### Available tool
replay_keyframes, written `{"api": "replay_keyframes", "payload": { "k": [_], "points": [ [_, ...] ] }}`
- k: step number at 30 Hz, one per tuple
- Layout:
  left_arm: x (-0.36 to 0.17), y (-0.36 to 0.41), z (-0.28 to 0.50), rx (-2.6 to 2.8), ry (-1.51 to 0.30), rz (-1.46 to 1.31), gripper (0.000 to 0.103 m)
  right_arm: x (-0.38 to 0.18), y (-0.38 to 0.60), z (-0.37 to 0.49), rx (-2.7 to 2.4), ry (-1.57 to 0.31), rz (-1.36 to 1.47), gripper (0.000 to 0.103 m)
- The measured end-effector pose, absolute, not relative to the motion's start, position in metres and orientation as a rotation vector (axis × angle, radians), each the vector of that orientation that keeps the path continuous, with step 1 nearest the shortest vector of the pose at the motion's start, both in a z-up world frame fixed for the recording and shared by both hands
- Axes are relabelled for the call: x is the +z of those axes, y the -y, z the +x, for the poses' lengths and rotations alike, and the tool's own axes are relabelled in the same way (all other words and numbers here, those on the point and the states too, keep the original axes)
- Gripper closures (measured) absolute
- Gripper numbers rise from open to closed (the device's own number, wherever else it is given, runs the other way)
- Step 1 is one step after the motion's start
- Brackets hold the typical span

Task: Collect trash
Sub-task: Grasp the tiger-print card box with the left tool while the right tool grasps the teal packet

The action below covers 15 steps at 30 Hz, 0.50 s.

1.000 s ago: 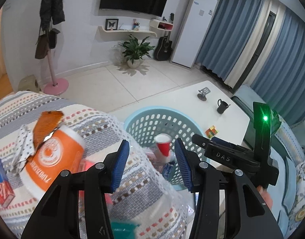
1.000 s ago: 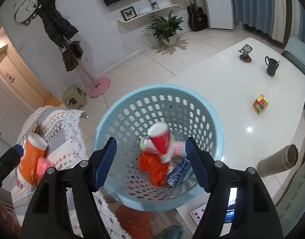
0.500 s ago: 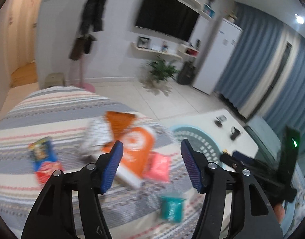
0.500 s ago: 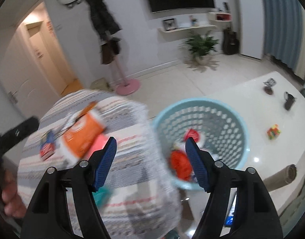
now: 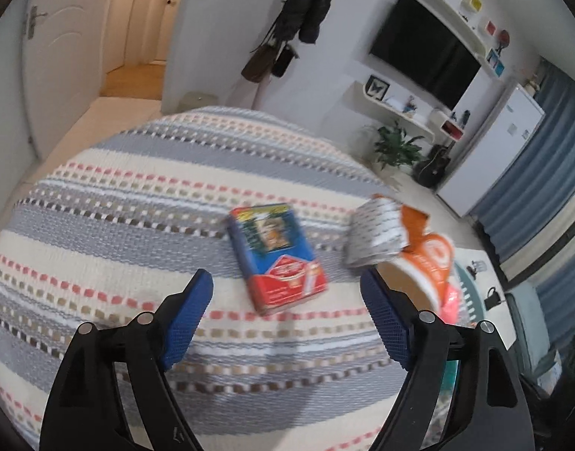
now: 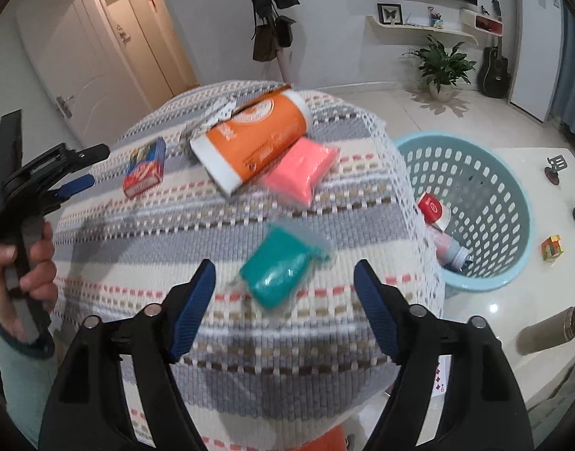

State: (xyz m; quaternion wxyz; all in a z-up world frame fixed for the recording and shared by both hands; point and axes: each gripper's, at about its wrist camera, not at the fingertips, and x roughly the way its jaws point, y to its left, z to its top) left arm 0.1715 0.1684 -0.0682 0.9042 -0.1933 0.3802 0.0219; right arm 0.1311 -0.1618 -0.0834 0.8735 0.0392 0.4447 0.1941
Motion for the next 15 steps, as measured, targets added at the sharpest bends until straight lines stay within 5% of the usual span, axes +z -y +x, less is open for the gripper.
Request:
{"api": "replay_keyframes", "payload": {
  "k": [15],
  "points": [
    [-0.104, -0.137, 0.239, 0.124, -0.916, -0.24, 0.026, -0.112, 0.144, 0.138, 0.401, -1.007, 0.11, 0.029]
  ]
}}
